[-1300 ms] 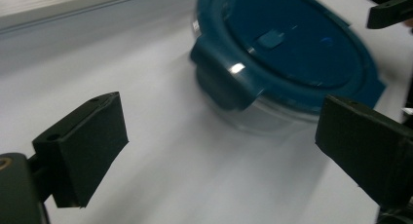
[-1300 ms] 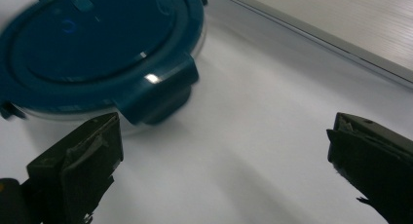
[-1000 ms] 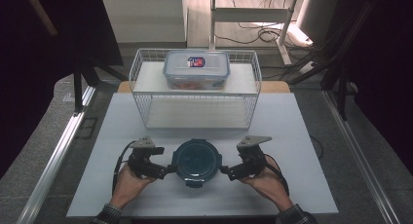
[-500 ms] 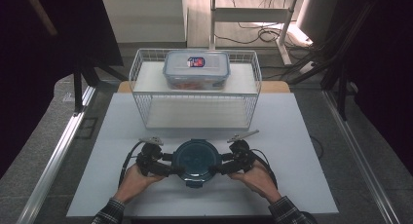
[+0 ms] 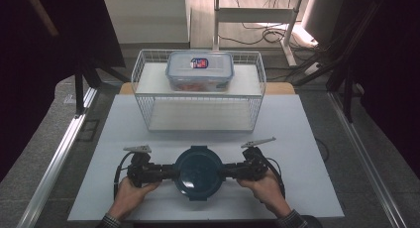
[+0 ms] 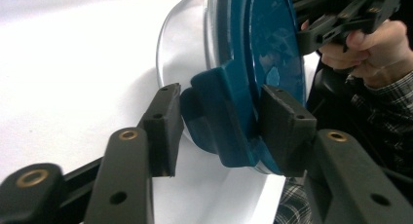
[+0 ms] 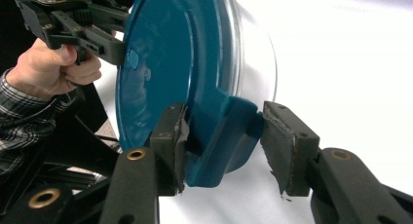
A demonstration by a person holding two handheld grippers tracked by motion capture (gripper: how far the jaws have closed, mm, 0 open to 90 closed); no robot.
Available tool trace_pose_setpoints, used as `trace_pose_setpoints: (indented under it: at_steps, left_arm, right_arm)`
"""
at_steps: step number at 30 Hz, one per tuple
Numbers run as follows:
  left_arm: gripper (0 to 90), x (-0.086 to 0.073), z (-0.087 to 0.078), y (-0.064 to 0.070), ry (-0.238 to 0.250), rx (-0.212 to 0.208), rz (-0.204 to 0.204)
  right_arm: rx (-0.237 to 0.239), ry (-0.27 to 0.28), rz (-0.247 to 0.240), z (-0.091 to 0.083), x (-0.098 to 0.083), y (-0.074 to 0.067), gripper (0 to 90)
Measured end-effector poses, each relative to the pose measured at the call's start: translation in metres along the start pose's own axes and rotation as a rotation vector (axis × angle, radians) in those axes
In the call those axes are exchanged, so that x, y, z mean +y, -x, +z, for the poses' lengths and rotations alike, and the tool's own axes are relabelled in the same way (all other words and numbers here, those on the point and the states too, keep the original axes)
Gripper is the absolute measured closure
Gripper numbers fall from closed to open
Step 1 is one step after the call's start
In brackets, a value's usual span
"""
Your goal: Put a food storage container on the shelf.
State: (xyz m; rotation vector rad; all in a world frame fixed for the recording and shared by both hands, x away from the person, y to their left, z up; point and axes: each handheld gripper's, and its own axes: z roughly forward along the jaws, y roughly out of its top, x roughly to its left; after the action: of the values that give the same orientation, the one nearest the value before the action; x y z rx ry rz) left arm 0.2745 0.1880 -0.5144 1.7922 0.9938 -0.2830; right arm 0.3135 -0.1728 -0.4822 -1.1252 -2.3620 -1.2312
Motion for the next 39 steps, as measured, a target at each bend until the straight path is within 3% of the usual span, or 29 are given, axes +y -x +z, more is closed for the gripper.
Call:
trace_pose_setpoints:
  at_steps: [4, 9, 14, 23, 26, 29, 32, 35, 39]
  left_arm:
    - [53.8, -0.002, 0.000, 0.009, 0.019, 0.026, 0.026]
    - [54.0, -0.005, -0.001, 0.012, 0.032, 0.035, 0.024]
    - [55.8, -0.009, -0.002, 0.011, 0.065, 0.025, -0.034]
    - [58.1, -0.005, 0.000, 0.013, 0.093, 0.035, -0.065]
    - [58.1, -0.001, 0.003, 0.013, 0.094, 0.030, -0.062]
    - [58.0, 0.002, 0.004, 0.014, 0.091, 0.035, -0.044]
    - [57.7, -0.001, 0.007, 0.010, 0.079, 0.036, -0.045]
    - [57.5, -0.002, 0.006, 0.010, 0.069, 0.036, -0.027]
    - [58.0, -0.005, 0.006, 0.012, 0.078, 0.038, -0.008]
  right_arm:
    - [0.009, 0.008, 0.038, -0.002, -0.005, 0.000, 54.0]
    - [0.052, 0.019, 0.092, -0.002, -0.009, 0.006, 54.3]
    - [0.019, 0.029, 0.075, -0.003, -0.009, 0.000, 55.5]
    - [-0.026, 0.056, 0.046, -0.008, -0.009, -0.007, 56.7]
    - [-0.066, 0.086, 0.006, -0.011, -0.003, -0.011, 56.4]
    - [-0.069, 0.112, -0.014, -0.016, 0.000, -0.010, 56.5]
    - [-0.072, 0.103, -0.015, -0.013, -0.003, -0.007, 56.5]
    - [-0.051, 0.111, -0.013, -0.013, -0.003, -0.005, 57.1]
    - [-0.078, 0.120, -0.040, -0.010, -0.007, -0.008, 54.6]
